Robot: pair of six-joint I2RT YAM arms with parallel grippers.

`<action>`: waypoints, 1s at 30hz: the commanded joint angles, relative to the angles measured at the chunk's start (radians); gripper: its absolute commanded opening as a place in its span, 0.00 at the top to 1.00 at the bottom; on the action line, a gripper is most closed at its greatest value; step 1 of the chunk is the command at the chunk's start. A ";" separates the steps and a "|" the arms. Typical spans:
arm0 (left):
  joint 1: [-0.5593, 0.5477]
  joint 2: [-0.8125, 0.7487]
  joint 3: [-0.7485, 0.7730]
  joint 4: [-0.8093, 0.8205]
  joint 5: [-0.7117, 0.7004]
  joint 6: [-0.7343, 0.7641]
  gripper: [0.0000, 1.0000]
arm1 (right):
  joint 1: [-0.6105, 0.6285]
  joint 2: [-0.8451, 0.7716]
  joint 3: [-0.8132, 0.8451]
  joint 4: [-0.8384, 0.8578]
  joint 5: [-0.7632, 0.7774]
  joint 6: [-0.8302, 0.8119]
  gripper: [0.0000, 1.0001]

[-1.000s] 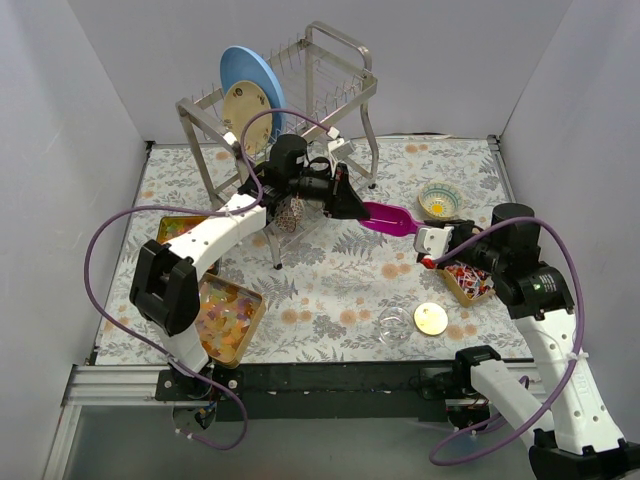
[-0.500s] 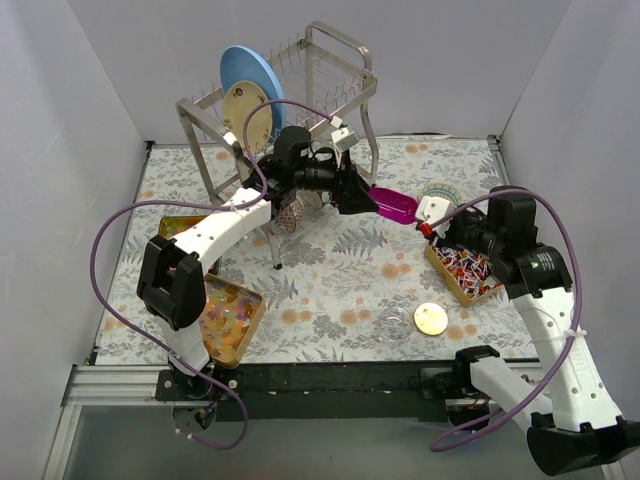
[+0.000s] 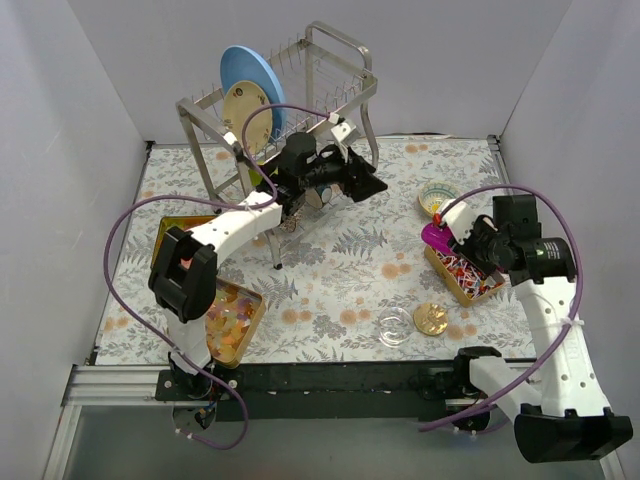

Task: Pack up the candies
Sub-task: Pick up the spatula from the center of the board, then adjust the storage box at the center of the board.

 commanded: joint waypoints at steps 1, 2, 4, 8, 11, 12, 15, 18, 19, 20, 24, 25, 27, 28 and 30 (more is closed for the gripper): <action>-0.046 0.120 0.044 -0.021 -0.089 0.043 0.39 | -0.086 0.019 0.050 -0.035 0.089 0.048 0.99; -0.054 0.142 0.084 -0.043 -0.112 0.048 0.40 | -0.106 0.042 0.058 -0.035 0.067 0.049 0.99; -0.078 0.205 0.127 -0.112 -0.111 0.085 0.45 | -0.227 0.090 0.095 -0.029 0.021 0.066 0.99; -0.126 0.295 0.199 -0.178 -0.122 0.127 0.46 | -0.356 0.179 0.136 0.000 -0.046 0.127 0.99; -0.140 0.395 0.311 -0.222 -0.125 0.064 0.48 | -0.395 0.235 0.201 -0.016 -0.046 0.173 0.99; -0.141 0.409 0.332 -0.215 -0.140 0.048 0.48 | -0.396 0.242 0.216 -0.018 -0.046 0.174 0.99; -0.159 0.450 0.339 -0.135 -0.171 0.006 0.47 | -0.396 0.243 0.245 -0.030 -0.037 0.174 0.99; -0.181 0.486 0.340 -0.080 -0.192 -0.025 0.44 | -0.396 0.233 0.234 -0.058 -0.042 0.158 0.99; -0.189 0.495 0.346 -0.063 -0.201 -0.034 0.43 | -0.396 0.222 0.224 -0.061 -0.039 0.151 0.99; -0.196 0.501 0.349 -0.054 -0.212 -0.041 0.43 | -0.396 0.216 0.207 -0.061 -0.028 0.146 0.99; -0.248 0.536 0.362 -0.008 -0.257 -0.067 0.40 | -0.396 0.179 0.178 -0.064 -0.022 0.132 0.99; -0.255 0.550 0.372 0.004 -0.278 -0.085 0.40 | -0.396 0.177 0.178 -0.075 -0.022 0.135 0.99; -0.273 0.564 0.383 0.018 -0.304 -0.108 0.39 | -0.396 0.180 0.187 -0.087 -0.026 0.141 0.99; -0.278 0.579 0.391 0.021 -0.315 -0.128 0.39 | -0.396 0.180 0.187 -0.095 -0.026 0.146 0.99; -0.291 0.592 0.415 0.020 -0.342 -0.125 0.39 | -0.396 0.179 0.182 -0.093 -0.023 0.146 0.99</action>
